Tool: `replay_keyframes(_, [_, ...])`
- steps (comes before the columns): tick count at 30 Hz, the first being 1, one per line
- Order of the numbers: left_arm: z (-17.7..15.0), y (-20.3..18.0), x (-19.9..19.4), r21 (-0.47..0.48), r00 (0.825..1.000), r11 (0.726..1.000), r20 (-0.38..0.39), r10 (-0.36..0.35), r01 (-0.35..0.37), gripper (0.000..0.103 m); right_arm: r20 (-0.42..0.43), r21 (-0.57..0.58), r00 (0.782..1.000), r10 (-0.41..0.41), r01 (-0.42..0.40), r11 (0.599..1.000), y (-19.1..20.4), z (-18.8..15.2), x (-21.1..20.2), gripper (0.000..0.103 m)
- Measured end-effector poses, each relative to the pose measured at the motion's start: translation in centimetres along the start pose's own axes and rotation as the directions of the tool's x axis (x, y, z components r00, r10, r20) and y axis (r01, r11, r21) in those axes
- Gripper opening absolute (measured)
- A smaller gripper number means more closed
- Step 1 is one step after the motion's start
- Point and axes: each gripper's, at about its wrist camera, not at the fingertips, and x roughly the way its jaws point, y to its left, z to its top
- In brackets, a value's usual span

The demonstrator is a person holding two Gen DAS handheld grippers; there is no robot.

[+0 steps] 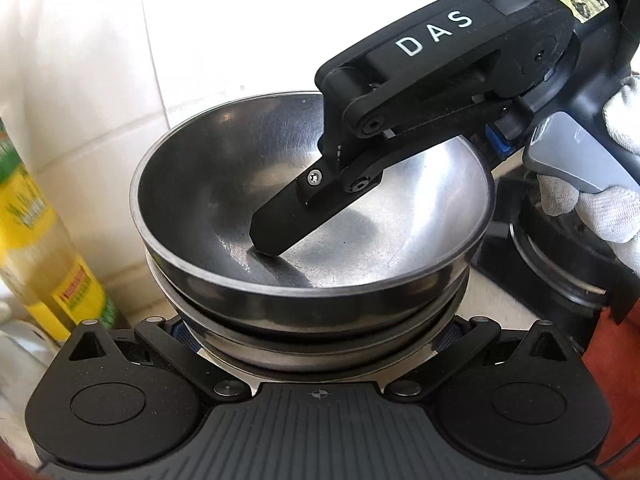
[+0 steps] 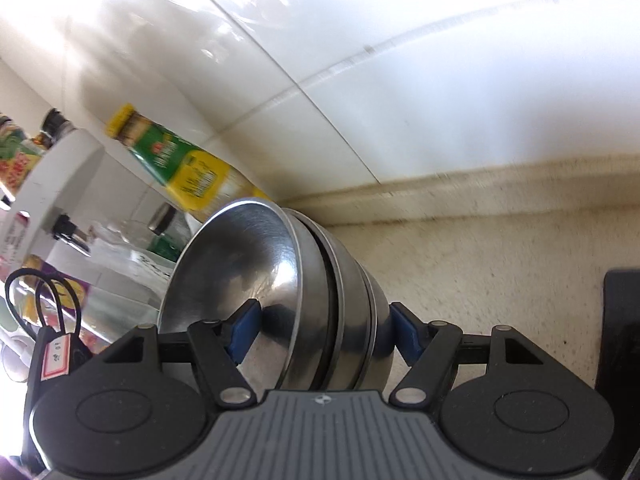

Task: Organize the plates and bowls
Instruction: 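Close the right gripper on the rim of the nested steel bowls and lift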

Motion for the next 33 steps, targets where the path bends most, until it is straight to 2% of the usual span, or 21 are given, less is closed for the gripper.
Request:
replay_keyframes(8, [1.5, -2.1, -5.3, 0.019, 0.995, 0.998, 0.081, 0.056, -0.058, 0.103, 0.069, -0.08, 0.998, 0.012, -0.007, 0.997, 4.9, -0.1, -4.2, 0.068])
replay_keyframes(18, [0.7, -4.4, -11.9, 0.042, 0.981, 0.99, 0.152, 0.123, -0.131, 0.103, 0.126, -0.165, 0.991, 0.038, -0.017, 0.986, 10.5, -2.5, -9.5, 0.068])
replay_keyframes(27, [-1.4, -7.7, -15.6, 0.012, 0.969, 0.979, 0.147, 0.198, -0.202, 0.103, 0.108, -0.229, 0.991, 0.077, -0.051, 0.972, 14.3, -5.5, -12.3, 0.068])
replay_keyframes(33, [-2.8, -10.8, -18.2, -0.032, 0.966, 0.971, 0.098, 0.238, -0.236, 0.103, 0.061, -0.239, 0.992, 0.108, -0.091, 0.967, 15.0, -8.5, -13.0, 0.068])
